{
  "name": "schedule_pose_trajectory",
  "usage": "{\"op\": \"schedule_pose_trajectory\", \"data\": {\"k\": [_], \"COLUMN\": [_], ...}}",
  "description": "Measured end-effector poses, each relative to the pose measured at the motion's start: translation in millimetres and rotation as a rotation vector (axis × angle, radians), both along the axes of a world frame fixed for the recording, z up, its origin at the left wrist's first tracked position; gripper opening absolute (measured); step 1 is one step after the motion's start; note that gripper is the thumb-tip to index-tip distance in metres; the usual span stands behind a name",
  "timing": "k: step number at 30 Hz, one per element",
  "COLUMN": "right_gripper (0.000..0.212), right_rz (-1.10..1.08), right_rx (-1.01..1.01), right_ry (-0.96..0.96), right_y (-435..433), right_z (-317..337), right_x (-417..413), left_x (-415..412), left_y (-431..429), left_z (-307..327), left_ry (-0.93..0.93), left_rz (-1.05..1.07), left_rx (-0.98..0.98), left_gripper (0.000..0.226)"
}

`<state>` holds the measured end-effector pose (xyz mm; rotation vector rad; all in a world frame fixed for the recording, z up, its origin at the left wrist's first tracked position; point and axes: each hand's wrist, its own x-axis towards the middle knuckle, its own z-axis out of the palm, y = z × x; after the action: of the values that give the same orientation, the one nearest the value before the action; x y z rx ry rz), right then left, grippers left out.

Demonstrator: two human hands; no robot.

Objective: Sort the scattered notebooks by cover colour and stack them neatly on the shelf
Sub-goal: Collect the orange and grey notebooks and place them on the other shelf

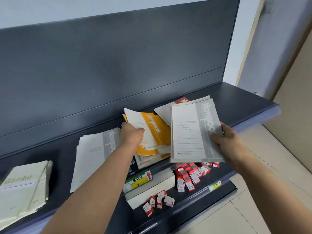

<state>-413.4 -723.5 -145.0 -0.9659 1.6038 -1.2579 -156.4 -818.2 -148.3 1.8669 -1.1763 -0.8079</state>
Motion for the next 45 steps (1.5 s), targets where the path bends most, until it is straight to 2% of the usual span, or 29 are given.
{"op": "schedule_pose_trajectory", "data": {"k": [2,5,7,9,13,18,21,23,24,28,30,33,38,40,45], "right_gripper": [0.033,0.023,0.021,0.027,0.033,0.035,0.036,0.036,0.037,0.042,0.045,0.050,0.040,0.038,0.032], "right_rz": [0.049,0.075,0.128,0.188,0.387,0.551,0.579,0.586,0.597,0.598,0.597,0.658,0.767,0.837,1.029], "right_rx": [0.004,0.018,0.018,0.031,0.056,0.092,0.105,0.096,0.090,0.045,-0.043,-0.125,-0.259,-0.325,-0.588], "right_ry": [-0.004,0.024,0.043,0.056,0.106,0.107,0.127,0.210,0.321,1.273,1.458,1.550,1.551,1.538,1.436], "right_y": [-17.9,-36.5,-48.8,-57.9,-66.5,-57.4,-52.0,-48.9,-47.5,-38.5,-35.7,-36.1,-34.2,-34.7,-17.7], "right_z": [0.4,0.7,0.6,2.2,7.8,9.9,9.2,8.5,6.1,-0.1,3.6,10.8,21.3,22.3,22.4], "right_x": [-4.2,-1.6,6.1,20.5,77.8,168.3,214.3,237.7,243.8,257.6,262.5,275.6,298.8,311.5,366.2], "left_x": [-3.3,-4.7,-1.8,8.0,61.8,129.4,154.2,170.2,175.7,194.2,197.2,200.2,212.7,221.2,244.9], "left_y": [0.9,3.0,5.8,9.5,24.6,60.2,76.8,83.5,85.4,89.3,88.9,89.7,109.9,124.6,187.8], "left_z": [-1.6,-2.8,-0.1,6.0,20.6,32.0,35.5,35.1,34.1,30.8,28.8,25.9,26.6,27.5,31.7], "left_ry": [-0.198,-0.487,-0.586,-0.570,-0.430,-0.368,-0.372,-0.395,-0.404,-0.496,-0.612,-0.809,-1.052,-1.050,-0.903], "left_rz": [-0.029,-0.091,-0.086,-0.061,0.099,0.058,0.056,0.061,0.055,-0.005,-0.050,-0.106,-0.071,-0.017,0.214], "left_rx": [0.048,0.188,0.238,0.213,0.085,0.121,0.119,0.123,0.124,0.117,0.127,0.149,0.226,0.254,0.375], "left_gripper": [0.063,0.090,0.095,0.084,0.047,0.023,0.025,0.028,0.029,0.031,0.028,0.026,0.028,0.029,0.031]}}
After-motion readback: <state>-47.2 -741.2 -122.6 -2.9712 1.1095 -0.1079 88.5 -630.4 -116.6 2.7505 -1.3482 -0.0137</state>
